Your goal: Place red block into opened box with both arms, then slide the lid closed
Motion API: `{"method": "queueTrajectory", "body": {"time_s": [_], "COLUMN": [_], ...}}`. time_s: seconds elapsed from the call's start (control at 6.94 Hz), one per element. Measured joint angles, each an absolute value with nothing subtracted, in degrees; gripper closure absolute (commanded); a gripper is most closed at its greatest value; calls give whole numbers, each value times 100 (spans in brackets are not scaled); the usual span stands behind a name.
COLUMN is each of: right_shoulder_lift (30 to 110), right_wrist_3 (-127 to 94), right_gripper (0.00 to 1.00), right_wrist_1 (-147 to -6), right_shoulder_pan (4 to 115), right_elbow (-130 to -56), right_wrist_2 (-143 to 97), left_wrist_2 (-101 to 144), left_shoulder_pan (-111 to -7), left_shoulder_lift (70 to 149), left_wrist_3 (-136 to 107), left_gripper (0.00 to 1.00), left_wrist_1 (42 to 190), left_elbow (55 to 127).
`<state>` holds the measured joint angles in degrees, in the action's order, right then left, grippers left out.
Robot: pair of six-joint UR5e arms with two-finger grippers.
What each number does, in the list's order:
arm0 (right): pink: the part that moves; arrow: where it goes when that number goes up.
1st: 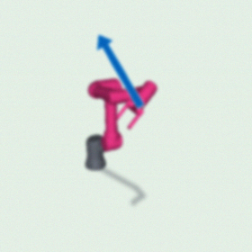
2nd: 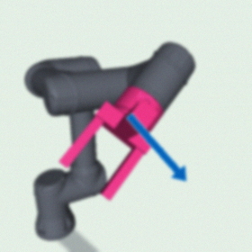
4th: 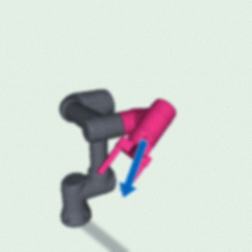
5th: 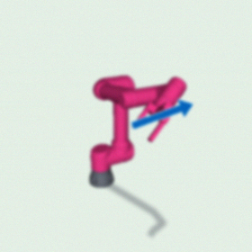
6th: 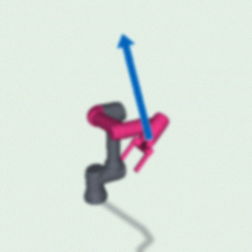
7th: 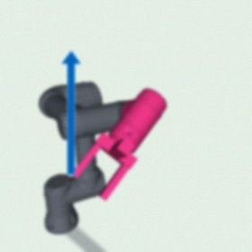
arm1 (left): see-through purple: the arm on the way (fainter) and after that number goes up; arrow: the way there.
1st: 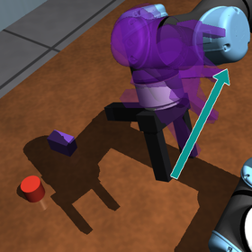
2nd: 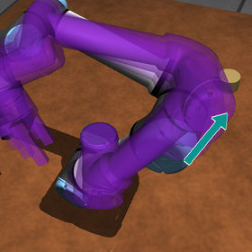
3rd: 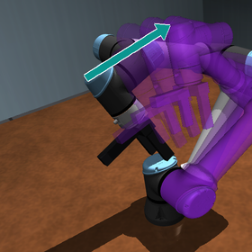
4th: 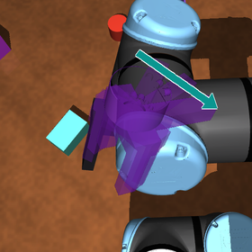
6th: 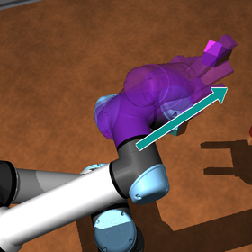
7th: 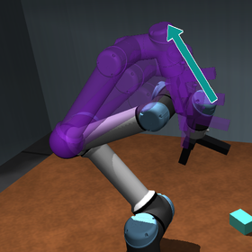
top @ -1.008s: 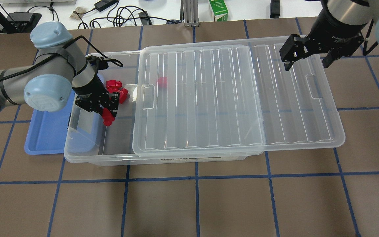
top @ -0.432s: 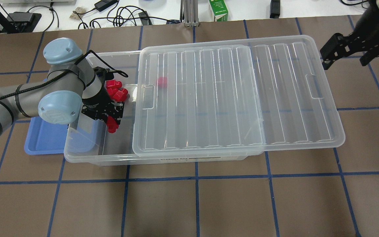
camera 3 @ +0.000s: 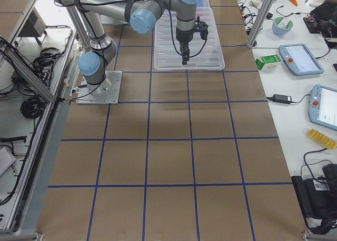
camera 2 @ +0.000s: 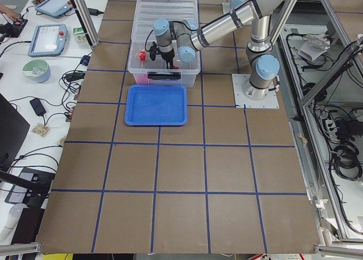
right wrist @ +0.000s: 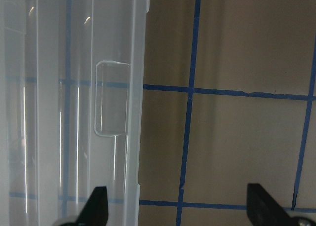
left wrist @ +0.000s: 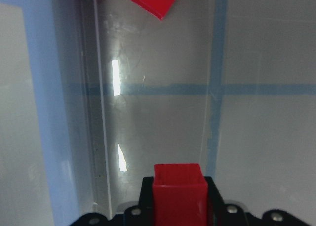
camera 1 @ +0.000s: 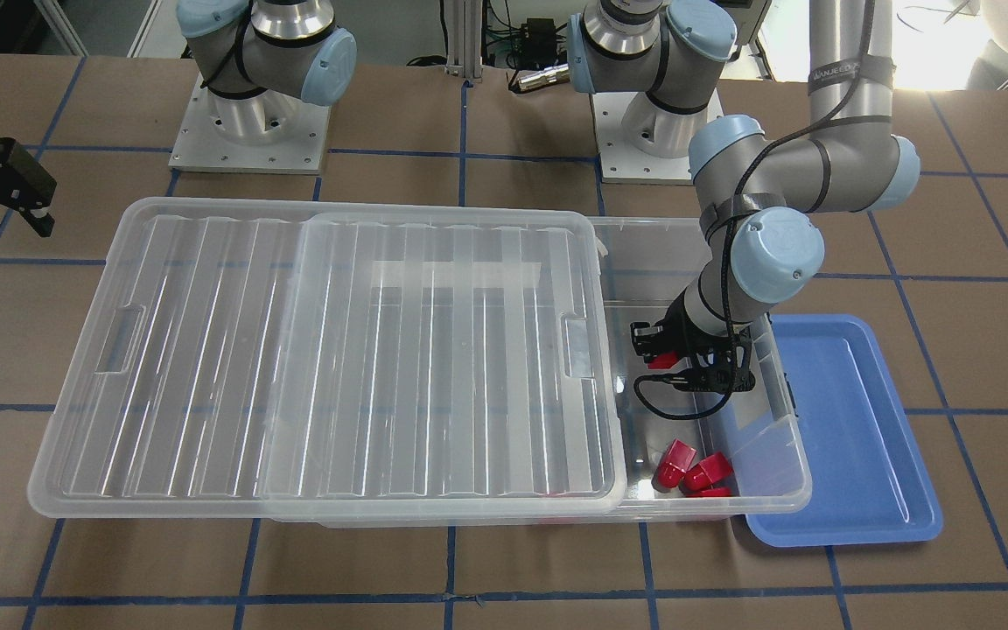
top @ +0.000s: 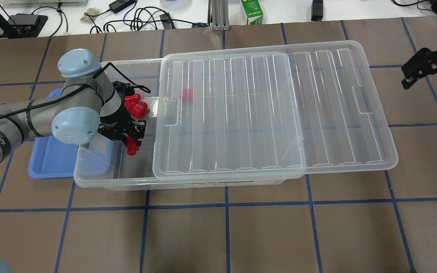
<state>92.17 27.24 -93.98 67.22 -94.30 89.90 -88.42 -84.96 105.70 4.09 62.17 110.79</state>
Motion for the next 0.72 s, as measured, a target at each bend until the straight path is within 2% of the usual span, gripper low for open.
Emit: {"method": "queueTrajectory", "body": {"time_s": [0.29, 0.58, 0.72], "right_shoulder_lift": [9206, 9124, 8933], "right_wrist_3": [2764, 2793, 2804], "right_gripper": [0, 0, 0], "right_wrist_1": [-9420, -9723, -10190], "right_shoulder_pan": [6631, 6501, 6474], "right_elbow": [-9480, -9901, -10229], "right_wrist_2": [9026, 9118, 9146], "left_wrist_2": [-8846, -8848, -8850], "left_shoulder_pan": [-8499, -8506, -8512], "left_shoulder_lift": [10630, 10683, 10695], "left_wrist_3": [414, 407, 407], "left_gripper": [71, 38, 11], "left_wrist_1": [6161, 6146, 6128], "left_elbow": [11082, 11094, 11129]}}
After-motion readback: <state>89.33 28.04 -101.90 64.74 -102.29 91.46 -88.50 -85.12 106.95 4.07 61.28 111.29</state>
